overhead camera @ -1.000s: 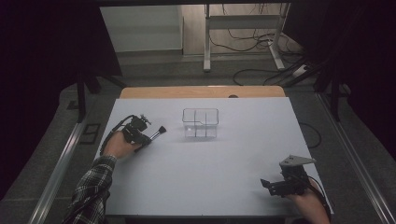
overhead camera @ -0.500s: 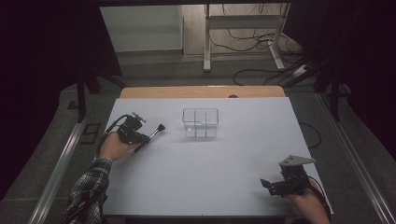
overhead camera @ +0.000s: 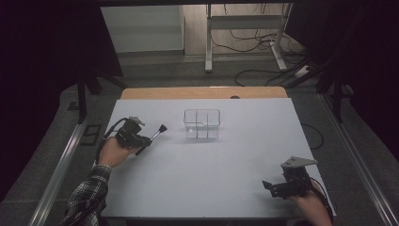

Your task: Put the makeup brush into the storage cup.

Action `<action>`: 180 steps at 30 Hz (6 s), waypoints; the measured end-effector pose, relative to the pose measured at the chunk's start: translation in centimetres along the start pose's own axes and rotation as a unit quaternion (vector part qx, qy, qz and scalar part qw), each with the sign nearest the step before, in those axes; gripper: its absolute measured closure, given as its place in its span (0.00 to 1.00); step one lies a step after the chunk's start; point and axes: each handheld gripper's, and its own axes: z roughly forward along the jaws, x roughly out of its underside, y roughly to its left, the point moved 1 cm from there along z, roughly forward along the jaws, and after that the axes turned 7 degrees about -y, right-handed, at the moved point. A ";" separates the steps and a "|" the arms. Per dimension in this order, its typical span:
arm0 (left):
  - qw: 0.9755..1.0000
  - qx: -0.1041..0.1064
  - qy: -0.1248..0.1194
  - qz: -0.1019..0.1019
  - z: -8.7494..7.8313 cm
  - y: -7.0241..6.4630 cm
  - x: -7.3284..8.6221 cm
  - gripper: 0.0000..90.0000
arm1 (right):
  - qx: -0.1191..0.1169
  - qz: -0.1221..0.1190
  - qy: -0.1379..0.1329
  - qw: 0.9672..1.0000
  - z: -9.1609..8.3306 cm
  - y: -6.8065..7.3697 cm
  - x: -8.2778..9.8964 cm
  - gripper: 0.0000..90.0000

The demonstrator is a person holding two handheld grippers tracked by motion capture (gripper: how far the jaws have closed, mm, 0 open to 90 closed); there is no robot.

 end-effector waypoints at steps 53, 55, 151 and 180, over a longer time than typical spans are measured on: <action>0.991 0.064 -0.118 0.017 -3.3 -7.4 2.4 0.88 | 0.000 -0.002 0.000 1.000 -0.1 0.2 0.0 0.02; 0.990 0.068 -0.120 0.016 -3.4 -7.7 2.5 0.88 | 0.000 -0.002 -0.001 1.000 -0.1 0.2 -0.1 0.02; 0.974 0.148 -0.164 0.056 -1.1 -15.7 1.1 0.88 | -0.172 0.057 -0.111 0.977 4.4 8.7 -6.1 0.00; 0.969 0.165 -0.166 0.073 0.3 -17.9 0.5 0.88 | -0.221 0.092 -0.105 0.965 6.3 11.5 -8.5 0.00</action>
